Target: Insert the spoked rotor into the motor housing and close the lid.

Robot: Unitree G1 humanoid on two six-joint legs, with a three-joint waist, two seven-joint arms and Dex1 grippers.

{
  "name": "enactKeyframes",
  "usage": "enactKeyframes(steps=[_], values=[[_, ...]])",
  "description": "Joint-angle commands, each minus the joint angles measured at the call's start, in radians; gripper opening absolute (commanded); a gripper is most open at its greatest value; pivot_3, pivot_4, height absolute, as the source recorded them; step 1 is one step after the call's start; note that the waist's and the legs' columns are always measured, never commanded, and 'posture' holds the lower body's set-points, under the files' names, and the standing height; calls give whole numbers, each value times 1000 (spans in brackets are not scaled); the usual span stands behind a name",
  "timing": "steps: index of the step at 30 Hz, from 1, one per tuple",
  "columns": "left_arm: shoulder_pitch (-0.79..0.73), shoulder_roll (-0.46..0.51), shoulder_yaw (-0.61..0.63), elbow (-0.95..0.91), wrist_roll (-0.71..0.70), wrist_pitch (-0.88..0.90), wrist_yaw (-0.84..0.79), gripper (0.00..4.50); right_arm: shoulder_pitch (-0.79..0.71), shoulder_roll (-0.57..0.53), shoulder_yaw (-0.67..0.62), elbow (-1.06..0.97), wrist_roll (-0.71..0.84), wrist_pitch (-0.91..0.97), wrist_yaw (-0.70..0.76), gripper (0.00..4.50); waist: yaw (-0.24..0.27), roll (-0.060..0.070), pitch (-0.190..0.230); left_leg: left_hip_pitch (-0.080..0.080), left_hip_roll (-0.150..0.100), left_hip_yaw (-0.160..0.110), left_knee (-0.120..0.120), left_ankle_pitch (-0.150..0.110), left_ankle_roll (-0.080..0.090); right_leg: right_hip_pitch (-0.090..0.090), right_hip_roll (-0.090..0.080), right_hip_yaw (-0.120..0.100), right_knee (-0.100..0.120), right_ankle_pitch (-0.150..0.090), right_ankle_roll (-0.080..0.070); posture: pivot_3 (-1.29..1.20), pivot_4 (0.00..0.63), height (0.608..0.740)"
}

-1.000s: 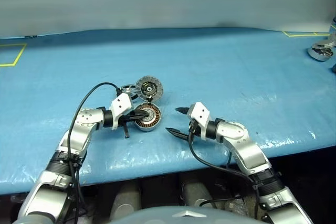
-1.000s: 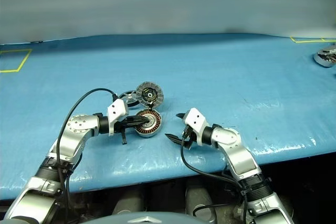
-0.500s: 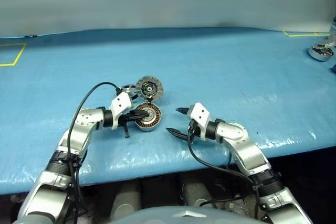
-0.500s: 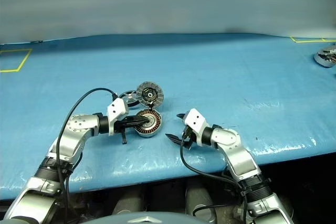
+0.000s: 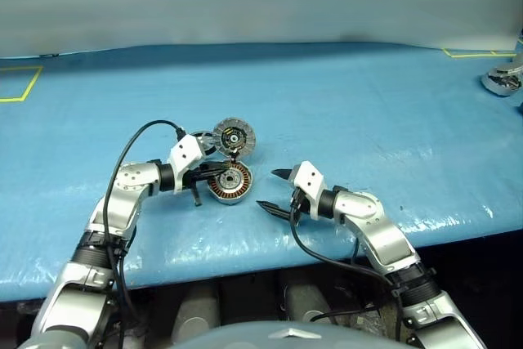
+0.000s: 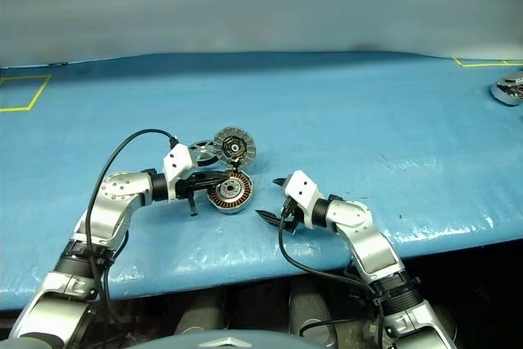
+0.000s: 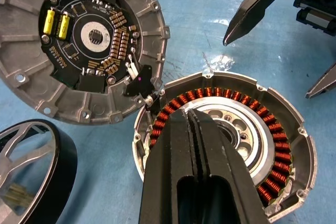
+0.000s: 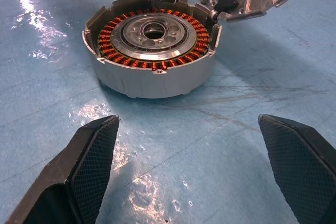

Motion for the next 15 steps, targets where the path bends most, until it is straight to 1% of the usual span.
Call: enactKeyframes(steps=[1,7,9,15], values=[[-24,-4,-21,9,8,-14,-15,59,-13,2,-7,-16,1,-12,-7,4500,0,0,0,0,0,0,0,0,0,0,0,0,0,0,0,0,150,740],[-12,12,-61,18,29,4,-42,59,-6,3,-10,-22,0,-10,-10,4500,-1,0,0,0,0,0,0,0,0,0,0,0,0,0,0,0,150,740],[0,29,-82,27,66,7,-35,59,-3,5,-12,-24,4,-9,-12,4500,0,0,0,0,0,0,0,0,0,0,0,0,0,0,0,0,150,740],[22,46,-91,23,84,10,-26,59,-2,6,-12,-25,6,-9,-17,4500,-3,0,0,2,0,0,0,0,0,1,0,0,0,0,0,0,150,740]])
